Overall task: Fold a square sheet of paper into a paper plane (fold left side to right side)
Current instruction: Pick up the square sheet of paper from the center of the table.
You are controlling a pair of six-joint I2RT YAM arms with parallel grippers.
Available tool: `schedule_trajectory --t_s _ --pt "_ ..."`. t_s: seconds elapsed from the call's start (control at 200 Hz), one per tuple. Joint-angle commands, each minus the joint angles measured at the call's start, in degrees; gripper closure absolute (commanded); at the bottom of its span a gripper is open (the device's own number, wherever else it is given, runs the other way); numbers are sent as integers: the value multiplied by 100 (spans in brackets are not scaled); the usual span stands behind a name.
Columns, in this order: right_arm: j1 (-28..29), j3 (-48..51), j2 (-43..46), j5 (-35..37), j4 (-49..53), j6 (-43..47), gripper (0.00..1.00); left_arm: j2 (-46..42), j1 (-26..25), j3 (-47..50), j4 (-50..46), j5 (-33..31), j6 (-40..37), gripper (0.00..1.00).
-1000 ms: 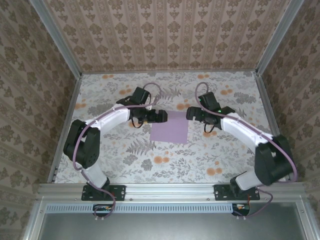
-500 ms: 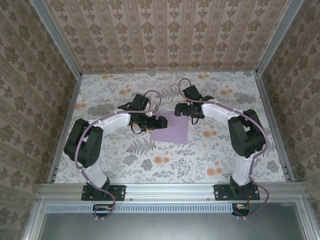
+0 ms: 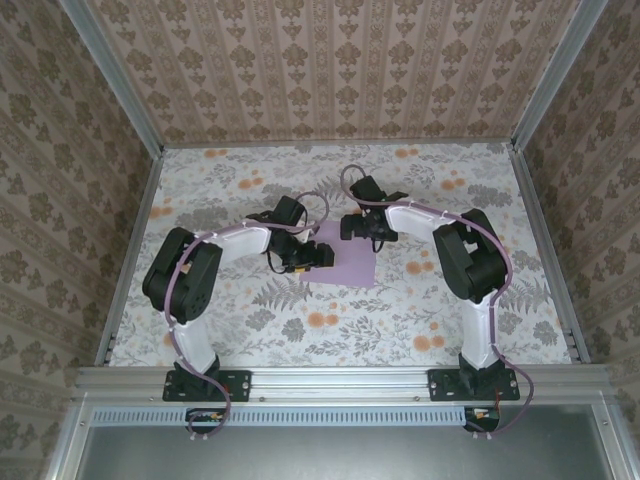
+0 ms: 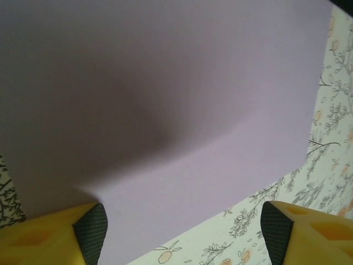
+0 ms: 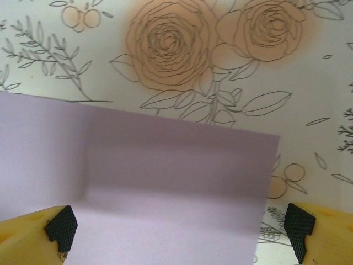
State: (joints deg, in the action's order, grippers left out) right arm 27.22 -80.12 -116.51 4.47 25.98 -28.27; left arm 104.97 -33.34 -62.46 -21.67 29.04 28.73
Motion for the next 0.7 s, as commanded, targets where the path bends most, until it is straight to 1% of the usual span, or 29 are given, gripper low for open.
schedule_trajectory --t_s 0.0,0.24,0.53,0.59,0.695 --pt "90 -140 -204 -23 307 1 0 174 -63 -75 -240 -146 -64 26" --pt "225 3 -100 -422 303 -141 0 309 -93 -49 -191 -248 -61 33" --pt "382 361 314 -674 280 -269 0 340 -93 -5 128 -161 110 36" --pt "398 388 376 -708 317 -259 1 325 -83 -1 218 -111 165 36" --pt "413 433 460 -806 338 -267 7 292 -77 39 402 -28 246 37"
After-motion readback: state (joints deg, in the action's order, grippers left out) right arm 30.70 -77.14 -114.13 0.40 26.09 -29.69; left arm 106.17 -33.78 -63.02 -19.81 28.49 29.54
